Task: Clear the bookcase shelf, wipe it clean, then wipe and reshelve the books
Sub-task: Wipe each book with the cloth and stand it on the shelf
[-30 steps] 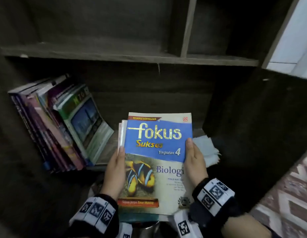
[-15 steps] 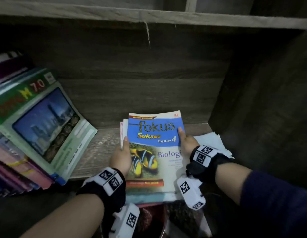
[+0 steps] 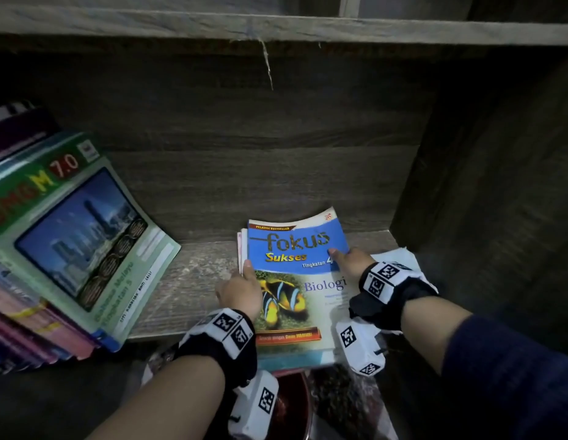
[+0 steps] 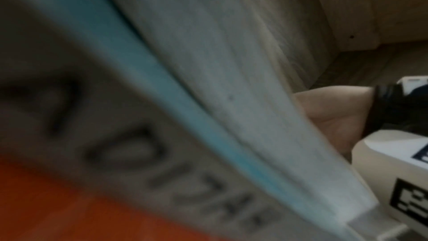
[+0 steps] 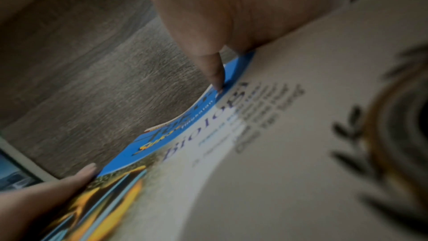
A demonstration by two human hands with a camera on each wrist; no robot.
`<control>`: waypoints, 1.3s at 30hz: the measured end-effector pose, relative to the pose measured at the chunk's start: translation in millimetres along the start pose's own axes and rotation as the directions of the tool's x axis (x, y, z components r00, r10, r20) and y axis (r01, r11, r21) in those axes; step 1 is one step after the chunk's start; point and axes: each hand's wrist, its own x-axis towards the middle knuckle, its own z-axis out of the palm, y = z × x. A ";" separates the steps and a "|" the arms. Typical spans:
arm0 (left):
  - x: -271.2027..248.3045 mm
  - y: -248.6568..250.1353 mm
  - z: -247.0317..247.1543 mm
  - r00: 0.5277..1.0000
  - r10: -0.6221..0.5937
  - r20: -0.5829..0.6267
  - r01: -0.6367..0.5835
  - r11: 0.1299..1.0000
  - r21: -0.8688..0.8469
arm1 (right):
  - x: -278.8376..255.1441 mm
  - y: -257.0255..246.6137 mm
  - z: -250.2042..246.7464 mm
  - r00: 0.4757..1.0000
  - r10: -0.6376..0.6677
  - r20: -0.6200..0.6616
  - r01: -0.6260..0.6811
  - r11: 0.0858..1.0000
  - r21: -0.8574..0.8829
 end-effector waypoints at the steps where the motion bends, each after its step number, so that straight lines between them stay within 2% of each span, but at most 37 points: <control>1: 0.1 -0.4 -1.3 1.000 -0.002 0.000 0.002 0.997 0.074 | -0.2 -0.2 0.2 1.000 0.002 -0.009 -0.002 1.000 -0.004; 3: -2.9 -4.2 -4.1 1.000 0.010 -0.014 -0.007 0.978 0.206 | -1.8 0.2 -1.9 0.999 -0.006 -0.049 0.004 0.999 -0.032; 5: -7.8 -7.8 -8.0 0.998 0.059 0.035 -0.064 0.986 0.155 | -5.2 1.4 -11.4 0.989 -0.035 -0.147 0.014 0.990 -0.142; 7: -13.3 -13.4 -12.3 0.986 0.122 0.114 -0.130 0.989 0.065 | -8.9 7.3 -25.7 0.978 -0.079 -0.193 0.028 0.966 -0.255; 10: -28.7 -27.1 -19.5 0.945 0.270 0.186 -0.283 0.958 0.049 | -7.4 30.8 -39.2 0.982 -0.134 -0.132 0.051 0.866 -0.497; 12: -39.1 -39.7 -23.5 0.908 0.338 0.249 -0.350 0.937 0.007 | -2.8 51.7 -34.0 0.992 -0.107 -0.068 0.039 0.771 -0.636; 14: -47.1 -50.4 -26.1 0.874 0.375 0.310 -0.383 0.923 -0.038 | 0.0 72.4 -21.6 0.998 -0.056 -0.019 0.028 0.728 -0.685; 16: -53.1 -55.2 -24.5 0.859 0.392 0.330 -0.409 0.912 -0.018 | -3.2 89.6 -9.1 0.998 -0.058 -0.002 0.040 0.700 -0.713; 19: -62.6 -50.2 -21.7 0.869 0.401 0.291 -0.422 0.907 0.010 | -5.2 107.9 0.5 0.980 -0.176 -0.094 0.064 0.722 -0.689; 22: -68.6 -45.6 -19.2 0.874 0.378 0.304 -0.357 0.926 -0.123 | -11.0 112.6 -0.2 0.947 -0.233 -0.221 0.051 0.789 -0.612; 25: -65.1 -49.2 -17.4 0.869 0.392 0.302 -0.355 0.919 -0.171 | -27.4 94.9 -15.7 0.886 -0.152 -0.438 0.051 0.971 -0.234; 27: -63.5 -49.8 -15.6 0.870 0.388 0.305 -0.344 0.920 -0.188 | -40.9 79.5 -34.7 0.822 -0.144 -0.551 0.140 0.989 -0.049; 29: -65.4 -47.3 -13.7 0.867 0.391 0.309 -0.345 0.918 -0.193 | -56.8 58.7 -52.3 0.782 -0.216 -0.585 0.279 0.960 0.018; 31: -67.8 -43.4 -12.9 0.856 0.410 0.314 -0.375 0.912 -0.166 | -66.8 36.4 -60.2 0.755 -0.362 -0.547 0.398 0.916 -0.056; 32: -68.5 -41.4 -12.2 0.845 0.430 0.318 -0.409 0.903 -0.134 | -67.2 27.7 -59.5 0.767 -0.444 -0.462 0.423 0.893 -0.156; 33: -68.7 -40.5 -12.0 0.833 0.454 0.317 -0.451 0.888 -0.085 | -64.9 19.6 -54.0 0.810 -0.500 -0.306 0.434 0.863 -0.260; 34: -69.6 -38.9 -11.6 0.820 0.481 0.312 -0.494 0.868 -0.040 | -61.1 15.5 -46.5 0.867 -0.489 -0.099 0.430 0.833 -0.349; 35: -69.2 -38.8 -10.6 0.810 0.503 0.301 -0.524 0.851 -0.010 | -56.0 12.9 -37.1 0.906 -0.411 0.103 0.416 0.819 -0.395; 36: -68.6 -38.9 -10.1 0.808 0.514 0.286 -0.539 0.842 0.008 | -50.4 11.6 -28.3 0.915 -0.330 0.231 0.399 0.821 -0.409; 37: -66.6 -40.0 -8.8 0.809 0.520 0.274 -0.547 0.837 0.028 | -44.8 11.2 -21.2 0.913 -0.293 0.285 0.393 0.822 -0.412; 39: -61.3 -45.0 -3.9 0.812 0.533 0.238 -0.559 0.828 0.052 | -34.7 9.9 -13.7 0.913 -0.317 0.257 0.404 0.789 -0.462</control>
